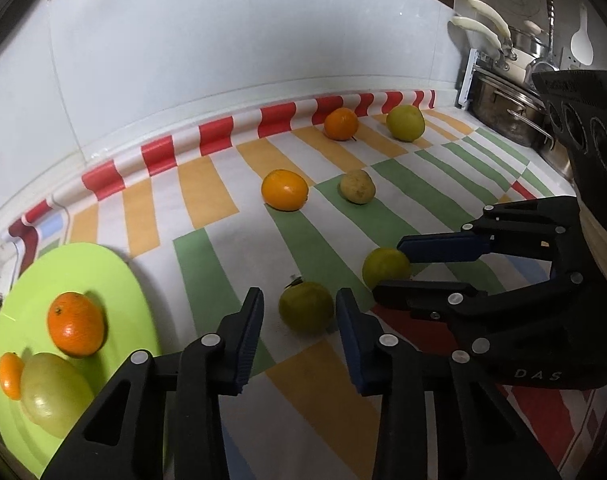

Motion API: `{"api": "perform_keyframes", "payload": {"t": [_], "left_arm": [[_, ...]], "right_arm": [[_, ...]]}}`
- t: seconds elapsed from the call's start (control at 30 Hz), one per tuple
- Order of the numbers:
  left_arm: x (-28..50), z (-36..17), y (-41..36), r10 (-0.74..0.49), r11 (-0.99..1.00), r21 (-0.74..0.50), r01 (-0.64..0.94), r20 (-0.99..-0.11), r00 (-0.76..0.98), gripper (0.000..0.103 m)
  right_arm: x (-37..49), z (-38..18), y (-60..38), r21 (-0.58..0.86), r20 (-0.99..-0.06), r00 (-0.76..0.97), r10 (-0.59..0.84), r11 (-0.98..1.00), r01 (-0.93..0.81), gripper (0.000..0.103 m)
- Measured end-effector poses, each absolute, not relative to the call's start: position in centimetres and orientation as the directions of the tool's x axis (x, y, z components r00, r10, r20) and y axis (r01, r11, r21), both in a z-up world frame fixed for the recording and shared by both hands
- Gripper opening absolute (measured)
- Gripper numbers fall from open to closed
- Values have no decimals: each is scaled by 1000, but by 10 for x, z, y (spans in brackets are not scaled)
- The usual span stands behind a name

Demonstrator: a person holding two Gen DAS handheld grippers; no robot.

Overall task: Organize fruits
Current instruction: 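Grasp a green tomato with the left gripper while the right grasps another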

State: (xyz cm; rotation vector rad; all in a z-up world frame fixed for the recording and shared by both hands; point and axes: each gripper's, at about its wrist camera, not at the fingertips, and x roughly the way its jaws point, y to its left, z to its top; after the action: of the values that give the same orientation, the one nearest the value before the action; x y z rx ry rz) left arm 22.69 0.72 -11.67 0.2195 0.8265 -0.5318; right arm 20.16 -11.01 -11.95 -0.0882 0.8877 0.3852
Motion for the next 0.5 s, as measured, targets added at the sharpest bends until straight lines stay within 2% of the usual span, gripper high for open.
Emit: {"api": "perform_keyframes", "payload": {"t": [0.07, 0.5], "left_arm": [[228, -118, 6, -369, 847, -32, 531, -754, 543, 29], [206, -93, 12, -332, 884, -19, 467, -729, 599, 29]], "right_arm": [[204, -122, -111, 96, -775, 558, 297, 928, -361, 31], [187, -107, -116, 110, -749, 594, 294, 939, -326, 29]]}}
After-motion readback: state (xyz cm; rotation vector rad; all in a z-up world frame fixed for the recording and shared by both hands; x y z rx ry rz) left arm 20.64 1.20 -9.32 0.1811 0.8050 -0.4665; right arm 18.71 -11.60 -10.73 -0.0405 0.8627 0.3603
